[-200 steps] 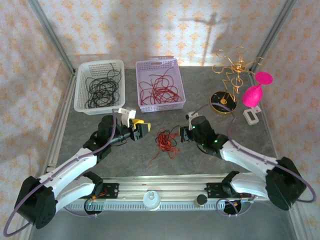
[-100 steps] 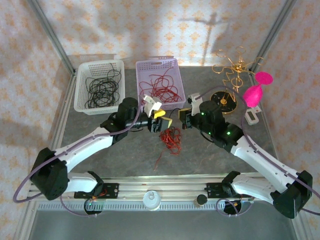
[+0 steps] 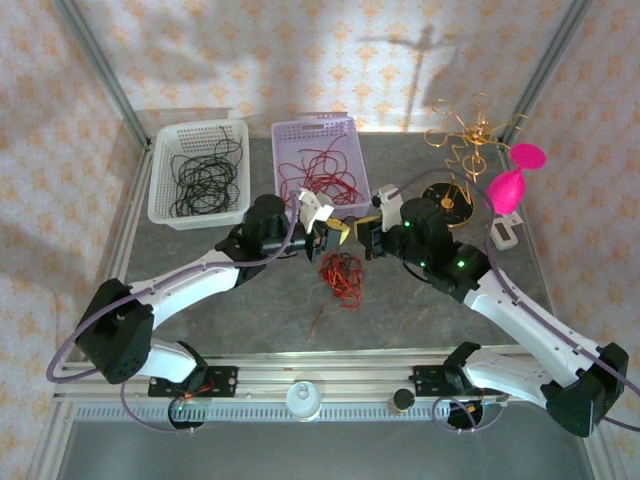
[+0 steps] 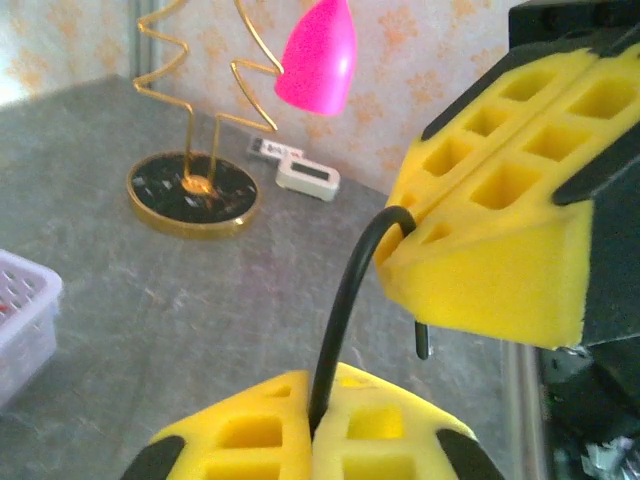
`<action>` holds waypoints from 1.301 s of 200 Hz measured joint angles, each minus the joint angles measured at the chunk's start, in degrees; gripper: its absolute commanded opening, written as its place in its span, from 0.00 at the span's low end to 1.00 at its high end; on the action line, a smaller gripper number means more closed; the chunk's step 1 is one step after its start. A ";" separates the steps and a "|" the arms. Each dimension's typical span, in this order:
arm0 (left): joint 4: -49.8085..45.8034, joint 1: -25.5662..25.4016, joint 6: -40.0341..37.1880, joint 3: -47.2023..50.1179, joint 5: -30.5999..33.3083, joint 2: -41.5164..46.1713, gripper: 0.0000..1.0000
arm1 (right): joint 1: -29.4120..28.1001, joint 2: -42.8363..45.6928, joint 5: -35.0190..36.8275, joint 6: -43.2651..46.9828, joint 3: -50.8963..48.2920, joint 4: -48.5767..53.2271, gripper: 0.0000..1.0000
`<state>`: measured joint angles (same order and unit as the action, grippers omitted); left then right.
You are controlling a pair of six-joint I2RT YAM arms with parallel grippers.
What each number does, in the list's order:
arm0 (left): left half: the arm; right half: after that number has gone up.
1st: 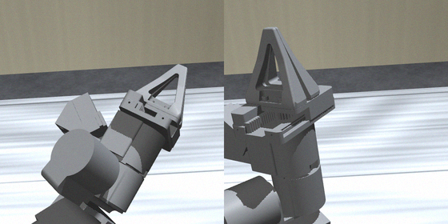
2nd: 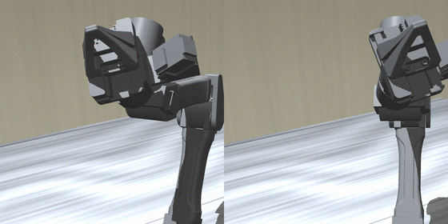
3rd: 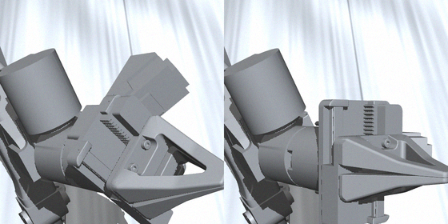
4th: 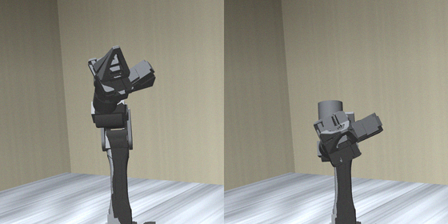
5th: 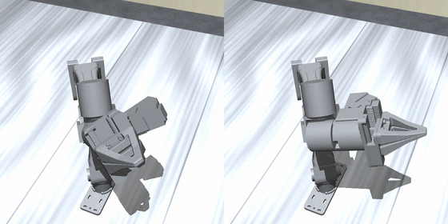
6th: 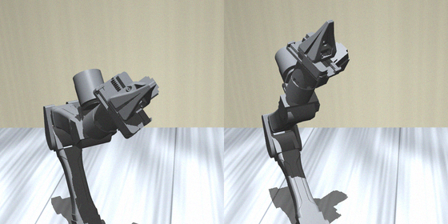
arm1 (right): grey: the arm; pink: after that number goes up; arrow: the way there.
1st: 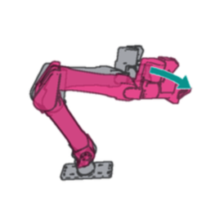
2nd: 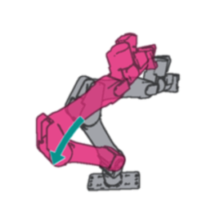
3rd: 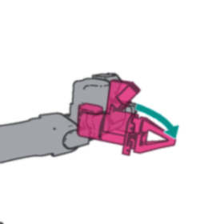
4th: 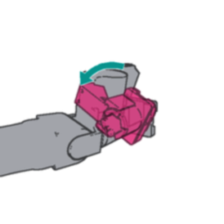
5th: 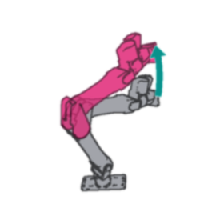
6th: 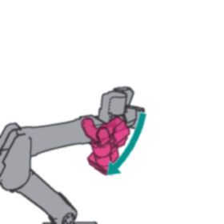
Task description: Untangle the cables
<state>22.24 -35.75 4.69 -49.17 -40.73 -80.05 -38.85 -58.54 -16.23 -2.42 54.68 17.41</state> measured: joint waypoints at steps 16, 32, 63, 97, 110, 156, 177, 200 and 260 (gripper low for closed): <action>1.64 -0.35 0.81 0.76 3.08 0.52 0.00 | -0.33 0.09 2.23 1.07 0.31 -0.48 0.09; 2.82 -0.44 1.49 1.62 5.29 1.75 0.00 | -1.16 0.44 6.32 2.45 0.26 -1.62 0.20; 4.20 -0.66 3.26 3.13 6.36 4.02 0.00 | -1.29 3.91 19.06 5.70 -3.82 -11.50 0.36; 5.68 -0.66 7.58 4.81 8.70 6.34 0.00 | -1.11 6.91 23.26 4.59 -9.31 -21.07 0.47; 6.25 -0.63 9.38 4.96 9.73 7.45 0.00 | -0.55 8.20 19.17 3.54 -11.72 -23.67 0.42; 8.98 -0.66 13.40 4.98 9.94 10.32 0.00 | 1.68 10.14 -9.20 0.39 -24.22 -37.99 0.66; 9.31 -0.74 14.25 4.98 9.35 10.40 0.00 | 1.53 6.32 -17.81 -0.57 -27.91 -44.72 0.66; 9.29 -1.33 14.88 4.98 9.03 10.40 0.00 | 1.51 0.87 -21.40 -1.01 -28.17 -51.19 0.62; 8.90 -1.77 16.57 3.85 8.66 11.39 0.00 | -1.14 -15.08 -13.57 -2.25 -25.22 -62.07 0.37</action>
<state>31.14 -37.52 21.26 -45.32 -32.08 -68.66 -39.99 -73.63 -29.80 -4.67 29.45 -44.66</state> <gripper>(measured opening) 0.046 0.390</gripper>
